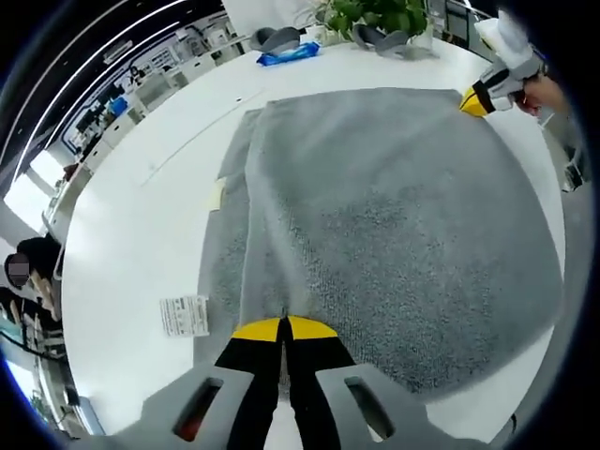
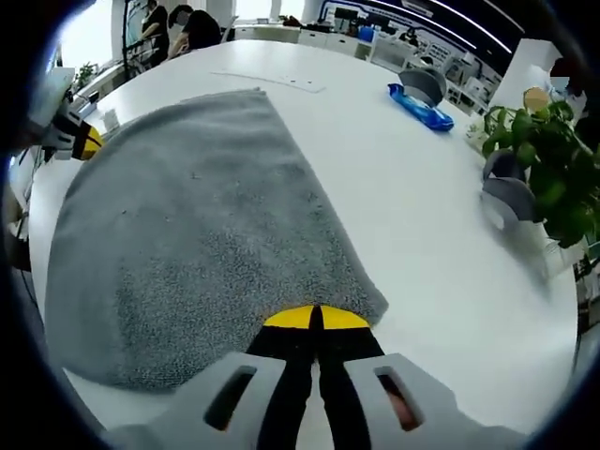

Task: Fold the towel on the table until its edges align and the towel forms a compact rectangular stack.

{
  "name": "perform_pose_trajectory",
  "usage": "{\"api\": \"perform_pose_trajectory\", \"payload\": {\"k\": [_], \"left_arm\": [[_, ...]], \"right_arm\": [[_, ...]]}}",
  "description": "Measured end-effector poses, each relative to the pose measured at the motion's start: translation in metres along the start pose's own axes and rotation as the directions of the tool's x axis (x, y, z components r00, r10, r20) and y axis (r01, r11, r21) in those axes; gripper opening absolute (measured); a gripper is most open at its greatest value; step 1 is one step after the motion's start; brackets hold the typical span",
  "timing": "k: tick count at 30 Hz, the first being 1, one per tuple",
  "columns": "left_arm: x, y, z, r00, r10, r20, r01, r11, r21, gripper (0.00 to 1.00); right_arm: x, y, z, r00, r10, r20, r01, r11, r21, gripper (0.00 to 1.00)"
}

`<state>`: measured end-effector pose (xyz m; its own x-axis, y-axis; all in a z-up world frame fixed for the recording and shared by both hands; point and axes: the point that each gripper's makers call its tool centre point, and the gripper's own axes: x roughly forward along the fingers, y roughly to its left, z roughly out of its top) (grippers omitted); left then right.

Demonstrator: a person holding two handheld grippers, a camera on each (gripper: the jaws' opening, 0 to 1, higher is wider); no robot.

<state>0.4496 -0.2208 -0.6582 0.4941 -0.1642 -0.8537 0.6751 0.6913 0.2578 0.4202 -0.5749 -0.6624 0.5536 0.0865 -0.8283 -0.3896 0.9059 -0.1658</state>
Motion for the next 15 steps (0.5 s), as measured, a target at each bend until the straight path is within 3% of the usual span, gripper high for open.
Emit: {"api": "perform_pose_trajectory", "payload": {"k": [15], "left_arm": [[0.018,0.015,0.025,1.000,-0.026,-0.003,0.026,0.997,0.078,0.01]], "right_arm": [[-0.013,0.008,-0.018,1.000,0.021,0.008,-0.021,0.999,0.047,0.00]]}}
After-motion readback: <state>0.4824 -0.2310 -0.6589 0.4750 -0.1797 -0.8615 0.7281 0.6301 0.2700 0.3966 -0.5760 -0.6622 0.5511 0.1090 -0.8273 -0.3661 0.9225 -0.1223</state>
